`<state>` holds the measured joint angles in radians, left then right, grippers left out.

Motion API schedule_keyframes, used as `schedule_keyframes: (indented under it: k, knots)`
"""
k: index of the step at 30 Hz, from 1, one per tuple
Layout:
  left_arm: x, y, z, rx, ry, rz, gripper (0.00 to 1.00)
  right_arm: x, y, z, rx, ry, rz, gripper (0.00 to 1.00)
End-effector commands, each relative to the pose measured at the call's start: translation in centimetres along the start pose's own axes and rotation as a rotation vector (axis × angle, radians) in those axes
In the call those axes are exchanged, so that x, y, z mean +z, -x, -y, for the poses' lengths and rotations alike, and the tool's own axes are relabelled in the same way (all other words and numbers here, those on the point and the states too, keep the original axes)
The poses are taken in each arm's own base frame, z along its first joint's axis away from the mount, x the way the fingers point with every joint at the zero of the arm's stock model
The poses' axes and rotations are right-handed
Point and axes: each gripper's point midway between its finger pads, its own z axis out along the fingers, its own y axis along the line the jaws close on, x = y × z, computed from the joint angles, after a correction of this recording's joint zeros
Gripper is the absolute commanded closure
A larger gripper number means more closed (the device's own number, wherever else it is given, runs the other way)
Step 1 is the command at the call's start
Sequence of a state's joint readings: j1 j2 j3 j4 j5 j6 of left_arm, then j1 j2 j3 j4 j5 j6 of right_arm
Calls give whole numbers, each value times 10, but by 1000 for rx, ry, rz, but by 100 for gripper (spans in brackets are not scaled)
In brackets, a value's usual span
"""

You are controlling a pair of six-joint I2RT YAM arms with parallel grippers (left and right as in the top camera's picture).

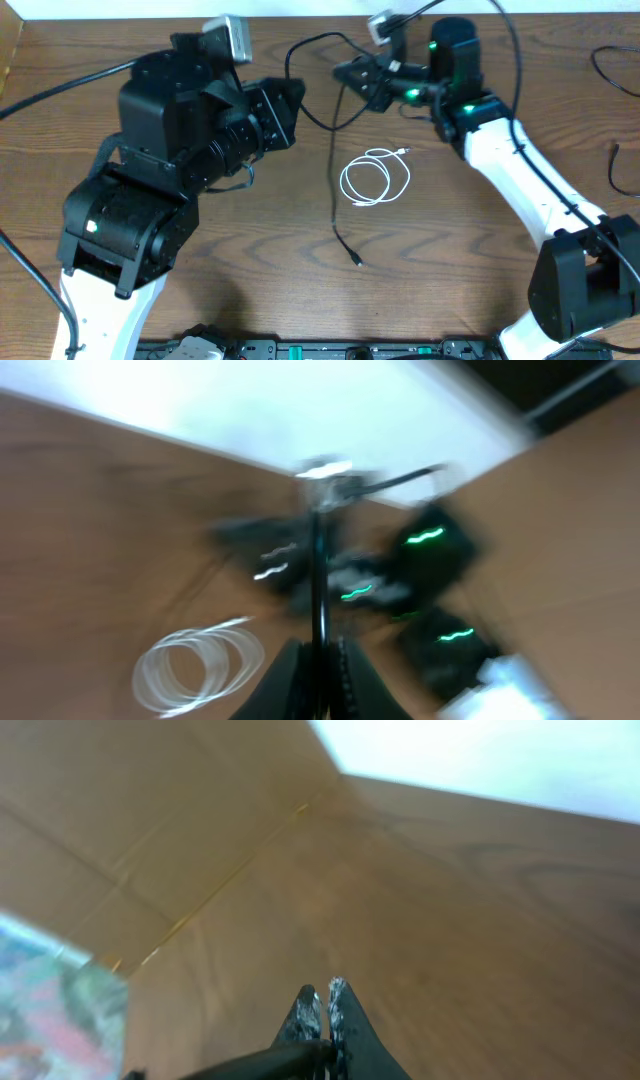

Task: Untangle cables

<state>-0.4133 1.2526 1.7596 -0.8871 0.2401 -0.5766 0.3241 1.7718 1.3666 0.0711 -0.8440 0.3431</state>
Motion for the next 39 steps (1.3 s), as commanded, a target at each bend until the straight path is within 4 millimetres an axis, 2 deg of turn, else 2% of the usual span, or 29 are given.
schedule_keyframes:
  k: [1,4,8,15,20,21,22,23,27,29,31,32,36,39]
  knots:
    - [1,8,-40,129,217,42,83,-19,26,1,25,-41,63,99]
    - [3,5,-58,128,307,30,64,-35,49,-6,17,-91,99,99]
    - [7,4,-66,130,350,25,53,-62,73,-11,27,-249,91,99]
    - [13,3,-69,129,358,13,51,-129,108,-26,34,-497,58,99]
    - [16,2,-70,129,364,5,51,-196,139,-35,60,-601,127,99]
    - [17,2,-71,129,364,3,51,-210,144,-35,68,-629,144,99]
    - [17,2,-71,128,365,2,51,-233,148,-31,70,-682,163,99]
    - [17,2,-71,128,365,2,51,-245,149,-27,76,-714,171,99]
    - [19,2,-71,128,367,0,51,-308,141,8,125,-956,189,99]
    - [21,1,-72,128,369,-6,51,-345,126,34,174,-1111,166,99]
    - [22,1,-73,128,371,-9,51,-368,114,51,211,-1213,137,99]
    - [24,0,-74,128,375,-14,51,-396,99,69,266,-1336,107,99]
    - [29,-2,-76,126,379,-27,51,-444,71,99,363,-1557,39,99]
    - [33,-4,-76,125,377,-38,51,-467,58,116,404,-1668,3,99]
